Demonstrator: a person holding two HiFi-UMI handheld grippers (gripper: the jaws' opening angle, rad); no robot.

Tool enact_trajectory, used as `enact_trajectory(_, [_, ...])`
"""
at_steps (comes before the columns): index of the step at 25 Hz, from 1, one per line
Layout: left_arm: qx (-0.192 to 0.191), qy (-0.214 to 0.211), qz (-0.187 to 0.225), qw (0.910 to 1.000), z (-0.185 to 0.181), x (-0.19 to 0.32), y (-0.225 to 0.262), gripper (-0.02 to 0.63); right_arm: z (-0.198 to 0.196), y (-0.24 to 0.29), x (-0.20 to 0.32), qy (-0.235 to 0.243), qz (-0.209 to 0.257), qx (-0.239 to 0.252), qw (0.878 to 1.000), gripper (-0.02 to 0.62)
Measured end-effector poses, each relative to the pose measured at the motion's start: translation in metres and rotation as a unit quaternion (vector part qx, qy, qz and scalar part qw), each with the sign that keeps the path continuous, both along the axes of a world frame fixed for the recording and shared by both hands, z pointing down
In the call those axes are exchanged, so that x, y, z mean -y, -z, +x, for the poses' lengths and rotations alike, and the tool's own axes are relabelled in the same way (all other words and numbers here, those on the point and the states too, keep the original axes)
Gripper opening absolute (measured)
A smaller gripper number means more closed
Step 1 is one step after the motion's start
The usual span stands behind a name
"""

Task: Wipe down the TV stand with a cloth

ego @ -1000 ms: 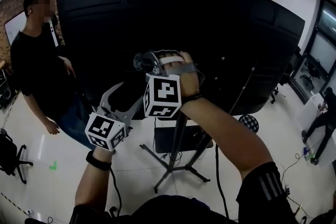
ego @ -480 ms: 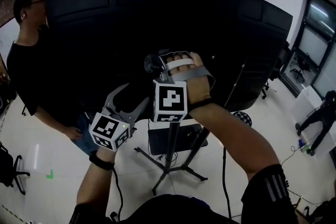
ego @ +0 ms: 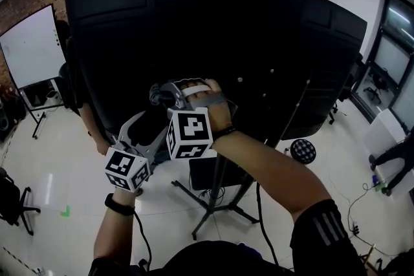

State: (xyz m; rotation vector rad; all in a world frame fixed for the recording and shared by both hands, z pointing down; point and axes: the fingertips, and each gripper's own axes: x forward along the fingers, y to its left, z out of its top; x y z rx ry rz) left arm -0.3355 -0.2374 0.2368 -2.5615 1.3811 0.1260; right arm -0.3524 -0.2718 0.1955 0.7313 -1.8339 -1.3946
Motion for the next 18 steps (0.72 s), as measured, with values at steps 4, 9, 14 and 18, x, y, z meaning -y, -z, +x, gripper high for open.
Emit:
enact_trajectory(4, [0.002,0.011,-0.008,0.9999,-0.011,-0.005,-0.008,0.295,-0.016,-0.024,0.019,-0.005,0.007,-0.034,0.999,0.021])
enact_trajectory(9, [0.001,0.010,-0.015,0.9998,-0.012,-0.005,-0.014,0.295,0.001,-0.037,0.028,-0.027,0.003,-0.056,0.998,0.021])
enact_trajectory(14, [0.001,-0.013,-0.015,0.9998,0.010,-0.002,-0.016,0.295,0.041,-0.044,0.035,-0.069,0.020,-0.091,0.993,0.021])
enact_trajectory(18, [0.002,-0.034,-0.015,0.9993,0.032,0.001,-0.016,0.295,0.069,-0.044,0.038,-0.102,0.035,-0.110,0.988,0.021])
